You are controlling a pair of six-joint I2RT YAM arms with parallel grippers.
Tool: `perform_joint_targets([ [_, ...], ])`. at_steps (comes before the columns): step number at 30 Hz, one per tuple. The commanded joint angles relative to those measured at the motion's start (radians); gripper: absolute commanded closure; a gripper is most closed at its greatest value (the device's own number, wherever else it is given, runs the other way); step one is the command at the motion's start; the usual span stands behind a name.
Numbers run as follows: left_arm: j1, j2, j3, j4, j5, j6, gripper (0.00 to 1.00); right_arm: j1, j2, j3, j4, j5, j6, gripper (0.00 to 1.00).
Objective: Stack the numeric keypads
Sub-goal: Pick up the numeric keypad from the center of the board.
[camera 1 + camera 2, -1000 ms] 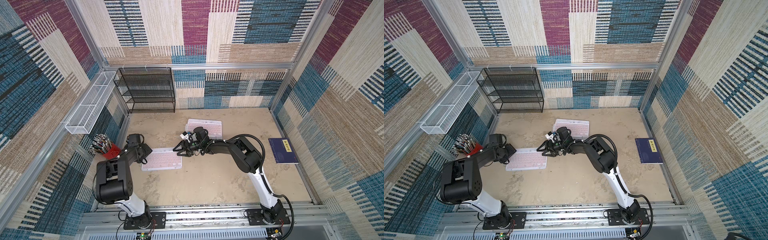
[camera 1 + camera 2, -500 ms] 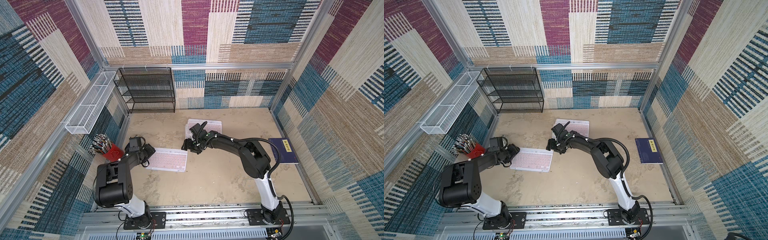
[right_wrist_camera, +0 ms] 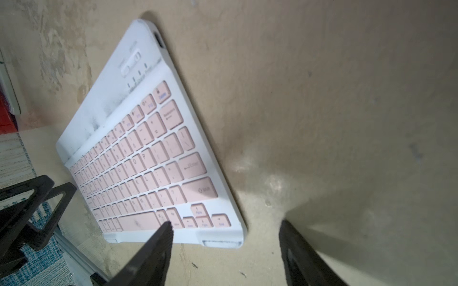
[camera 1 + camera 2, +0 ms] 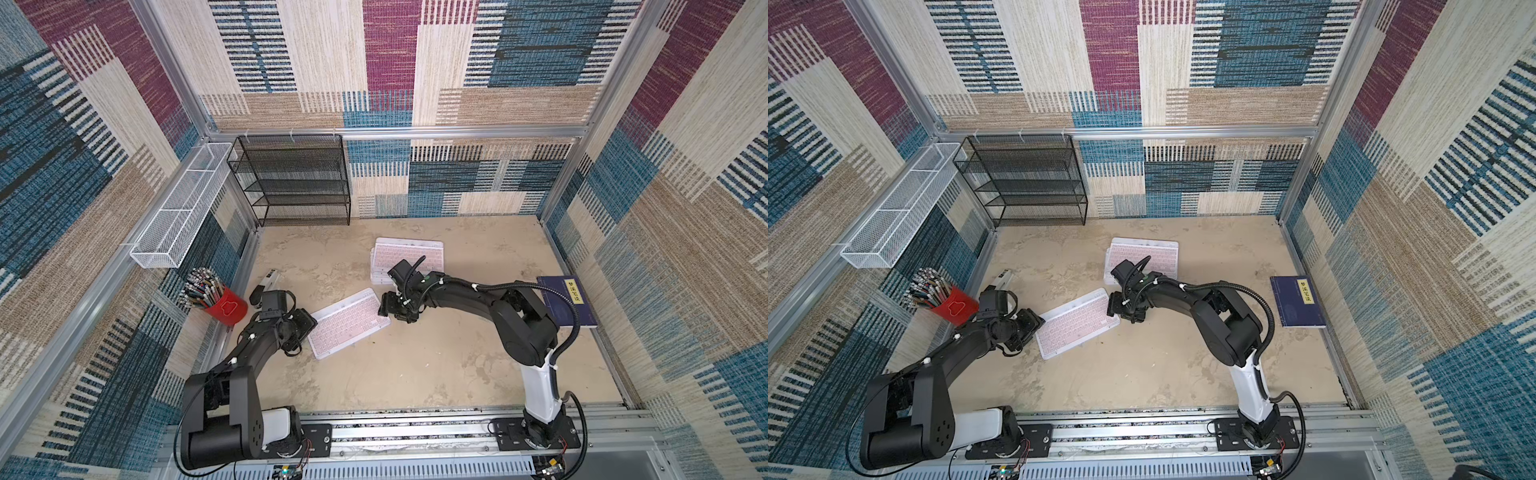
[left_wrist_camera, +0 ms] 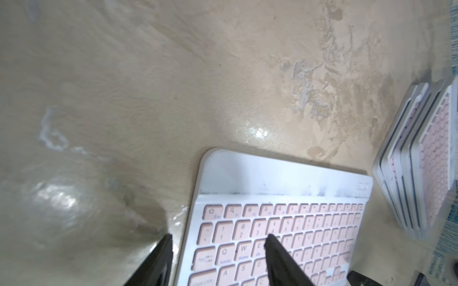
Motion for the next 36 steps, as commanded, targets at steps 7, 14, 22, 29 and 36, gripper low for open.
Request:
perform_joint_targets([
  [7, -0.002, 0.084, 0.04, -0.007, -0.039, 0.014, 0.38, -0.001, 0.028, -0.033, 0.061, -0.072, -0.055, 0.3],
  [14, -0.002, 0.132, 0.054, 0.014, -0.028, 0.02, 0.39, -0.022, 0.033, -0.086, 0.135, -0.163, -0.067, 0.31],
  [22, -0.004, 0.155, 0.043, 0.037, 0.001, 0.025, 0.53, -0.092, 0.017, -0.217, 0.337, -0.356, -0.063, 0.32],
  [29, -0.013, 0.141, 0.025, 0.048, 0.017, 0.024, 0.57, -0.095, 0.045, -0.227, 0.457, -0.493, -0.046, 0.33],
  [36, -0.016, 0.158, 0.003, 0.089, 0.051, 0.019, 0.62, -0.1, 0.073, -0.225, 0.59, -0.616, 0.027, 0.33],
])
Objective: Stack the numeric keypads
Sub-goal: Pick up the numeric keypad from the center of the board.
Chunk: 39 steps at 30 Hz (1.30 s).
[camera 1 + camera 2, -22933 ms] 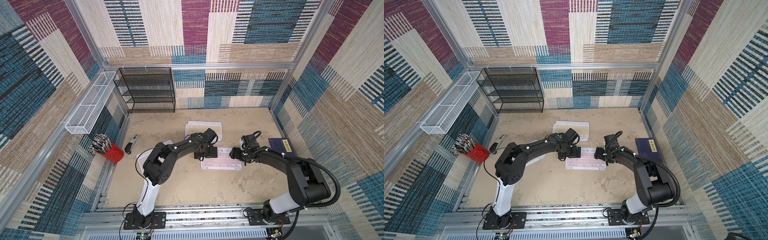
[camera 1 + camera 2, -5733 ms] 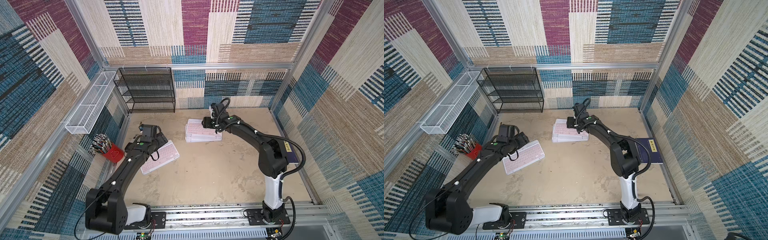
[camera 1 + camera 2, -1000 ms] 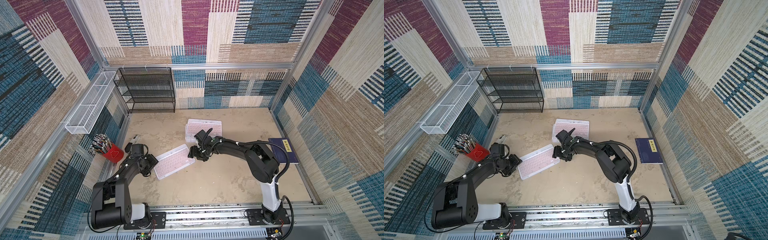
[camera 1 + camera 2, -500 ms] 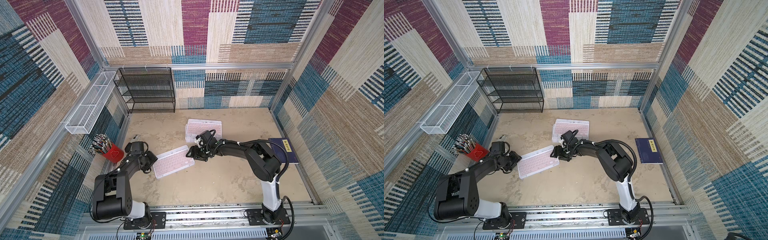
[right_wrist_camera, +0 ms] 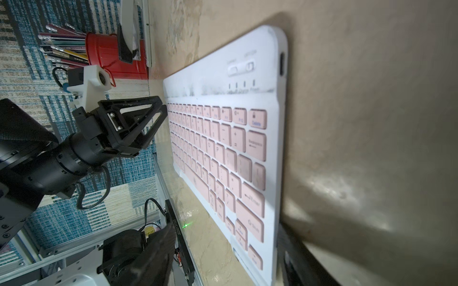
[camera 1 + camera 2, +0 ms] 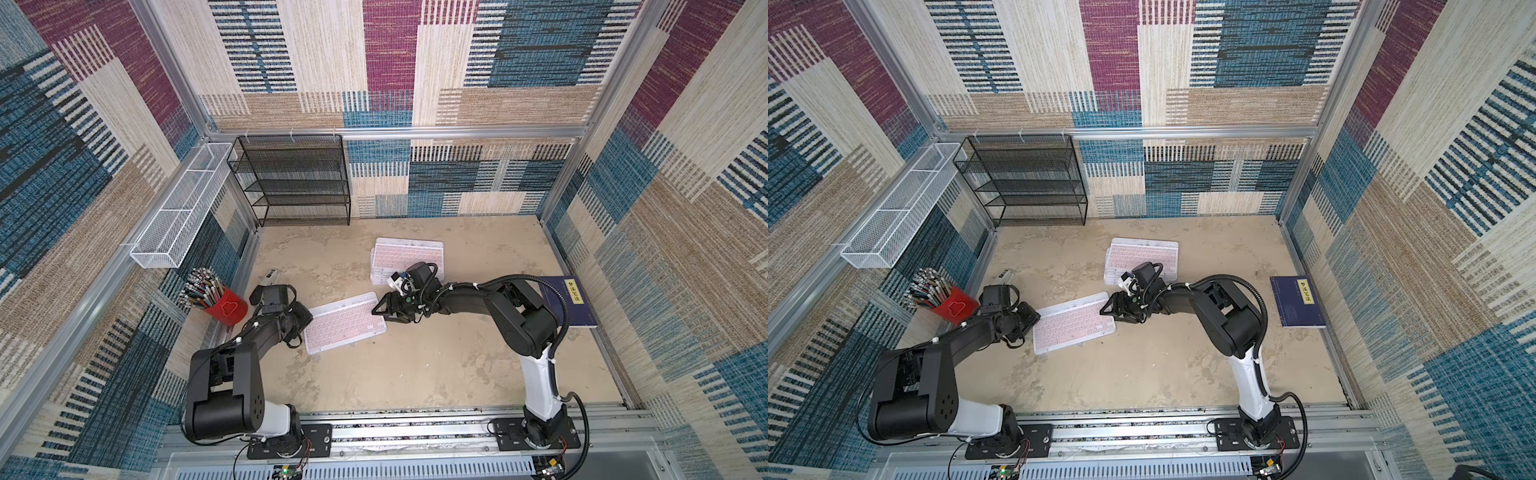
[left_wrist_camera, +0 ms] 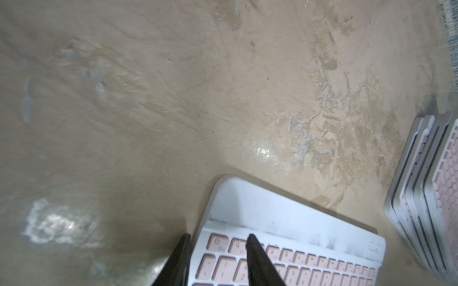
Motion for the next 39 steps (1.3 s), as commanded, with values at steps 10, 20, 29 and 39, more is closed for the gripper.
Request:
perform_joint_targets([
  [10, -0.016, 0.074, -0.061, 0.014, 0.186, -0.011, 0.67, 0.004, 0.049, 0.023, 0.063, -0.084, 0.077, 0.33],
  [20, -0.019, 0.068, -0.06, -0.008, 0.163, 0.005, 0.7, 0.0, 0.039, 0.062, -0.016, -0.034, 0.039, 0.35],
  [29, -0.018, 0.067, -0.042, 0.029, 0.208, -0.003, 0.64, -0.034, -0.037, -0.046, 0.009, -0.043, 0.022, 0.79],
  [39, -0.019, -0.169, 0.012, -0.044, 0.209, -0.001, 0.41, -0.096, -0.134, -0.061, 0.004, -0.109, 0.006, 1.0],
])
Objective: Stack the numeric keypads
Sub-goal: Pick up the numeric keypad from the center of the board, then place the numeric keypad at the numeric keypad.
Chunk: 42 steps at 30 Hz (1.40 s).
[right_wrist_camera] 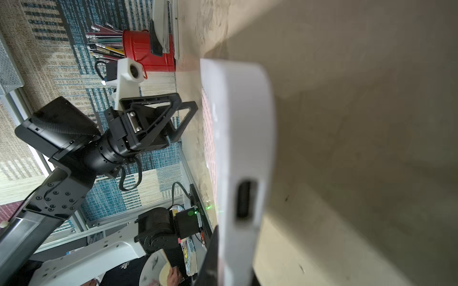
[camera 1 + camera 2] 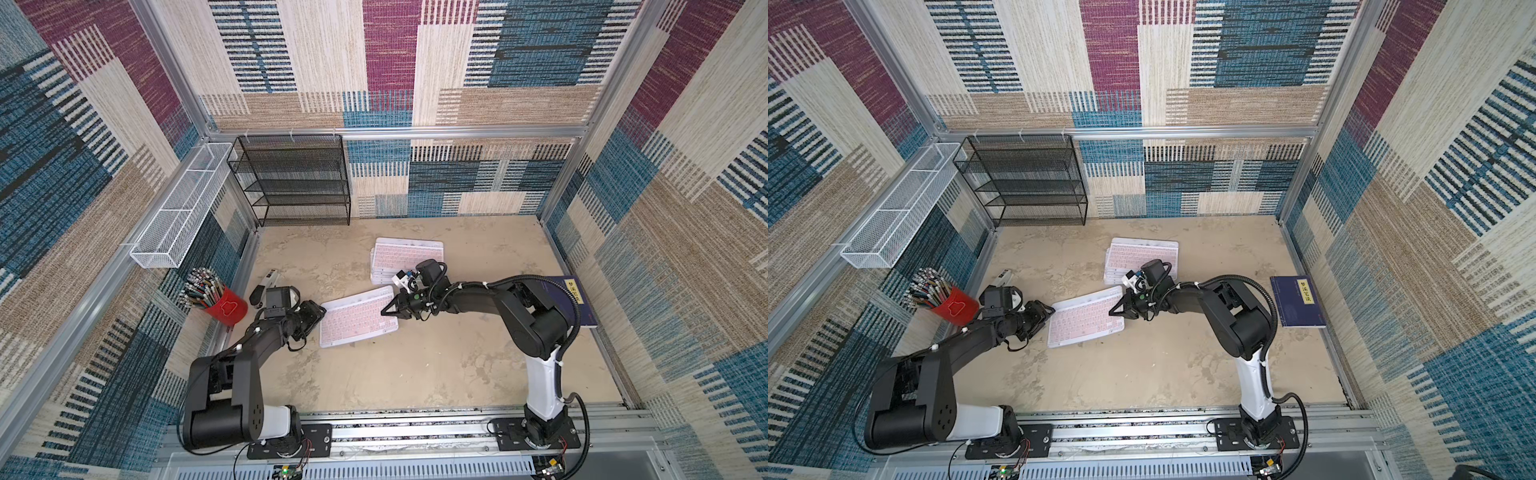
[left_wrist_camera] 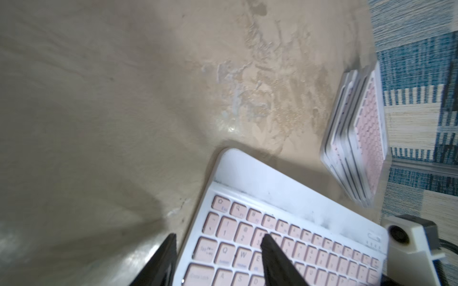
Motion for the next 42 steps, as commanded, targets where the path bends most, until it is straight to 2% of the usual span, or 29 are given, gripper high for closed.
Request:
perform_joint_targets([
  [1, -0.001, -0.083, 0.05, -0.09, -0.01, 0.006, 0.41, -0.038, -0.058, 0.002, -0.02, 0.002, -0.014, 1.0],
  [5, -0.002, -0.143, 0.114, -0.129, -0.001, -0.001, 0.42, -0.125, -0.114, 0.03, -0.042, -0.026, -0.002, 1.0],
  [12, -0.051, -0.129, 0.189, -0.136, 0.017, -0.007, 0.43, -0.263, -0.121, 0.155, -0.125, -0.049, -0.039, 1.0],
  [15, -0.072, -0.111, 0.197, -0.122, 0.012, -0.008, 0.43, -0.316, -0.075, 0.235, -0.194, -0.062, -0.058, 1.0],
  [20, -0.1, -0.08, 0.201, -0.114, 0.004, 0.0, 0.44, -0.395, 0.059, 0.428, -0.418, -0.055, -0.159, 1.0],
  [22, -0.103, -0.07, 0.2, -0.108, 0.003, -0.001, 0.44, -0.41, 0.096, 0.48, -0.469, -0.043, -0.185, 1.0],
  [27, -0.115, -0.054, 0.199, -0.088, 0.008, -0.006, 0.44, -0.418, 0.141, 0.503, -0.427, -0.082, -0.167, 1.0],
  [31, -0.12, -0.036, 0.204, -0.085, 0.009, -0.003, 0.44, -0.419, 0.199, 0.546, -0.471, -0.073, -0.196, 1.0],
  [35, -0.122, -0.015, 0.206, -0.082, 0.015, -0.004, 0.44, -0.429, 0.25, 0.575, -0.537, 0.003, -0.235, 1.0],
  [42, -0.137, 0.0, 0.204, -0.074, 0.004, -0.005, 0.44, -0.428, 0.344, 0.734, -0.764, 0.255, -0.338, 1.0],
])
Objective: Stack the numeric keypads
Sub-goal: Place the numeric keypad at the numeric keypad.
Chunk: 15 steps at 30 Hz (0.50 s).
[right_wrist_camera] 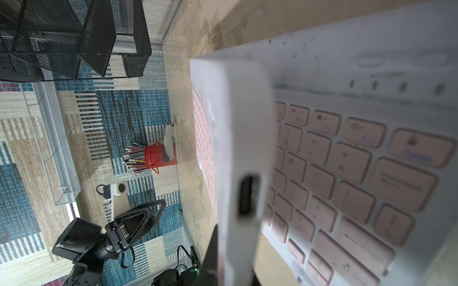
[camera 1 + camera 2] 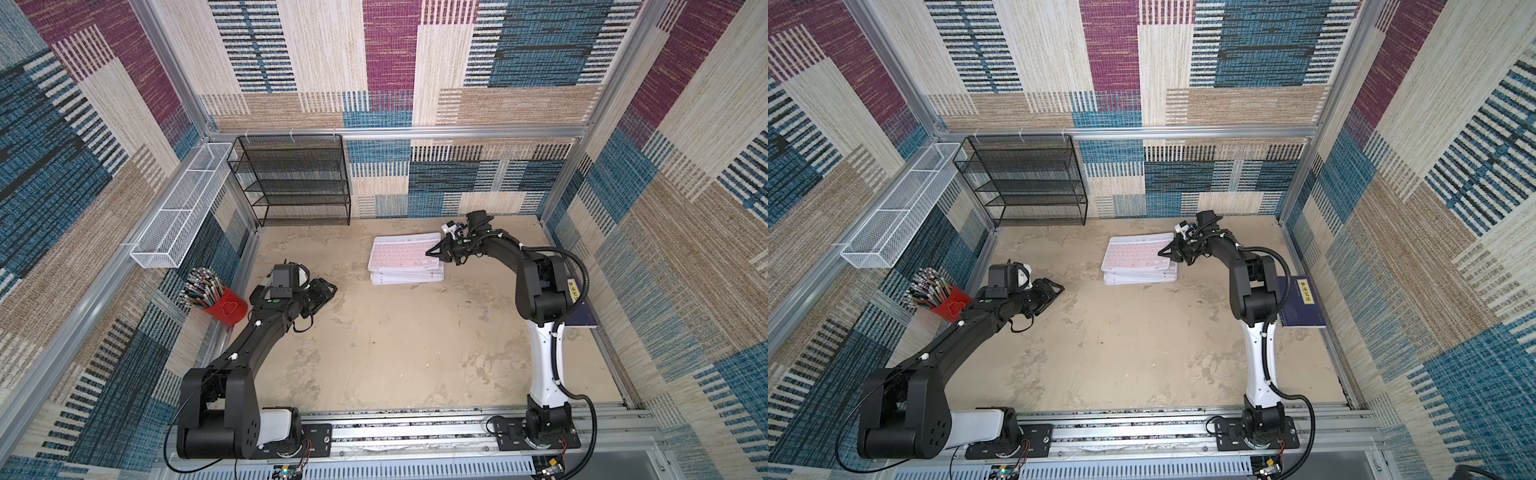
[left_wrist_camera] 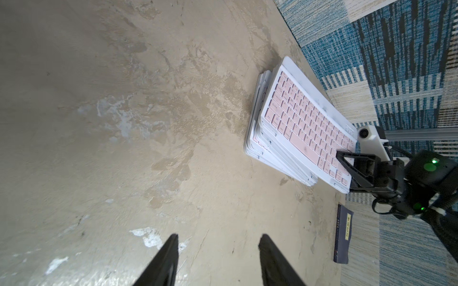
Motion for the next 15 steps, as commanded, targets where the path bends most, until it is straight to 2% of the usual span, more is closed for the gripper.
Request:
perform_joint_targets([
  [1, -0.005, 0.005, 0.007, 0.02, 0.0, 0.0, 0.44, -0.002, 0.027, 0.036, -0.161, 0.281, -0.058, 1.0],
  [4, -0.01, 0.017, 0.008, 0.024, -0.003, 0.0, 0.44, 0.005, 0.042, 0.081, -0.224, 0.429, -0.077, 1.0],
  [5, -0.011, 0.021, 0.007, 0.025, -0.003, -0.002, 0.44, 0.005, 0.046, 0.086, -0.231, 0.44, -0.084, 1.0],
  [8, -0.018, 0.036, 0.004, 0.036, -0.002, -0.003, 0.44, 0.005, 0.074, 0.097, -0.241, 0.379, -0.102, 1.0],
  [15, -0.024, 0.058, 0.008, 0.047, -0.002, -0.004, 0.45, 0.005, 0.154, 0.154, -0.284, 0.378, -0.129, 1.0],
])
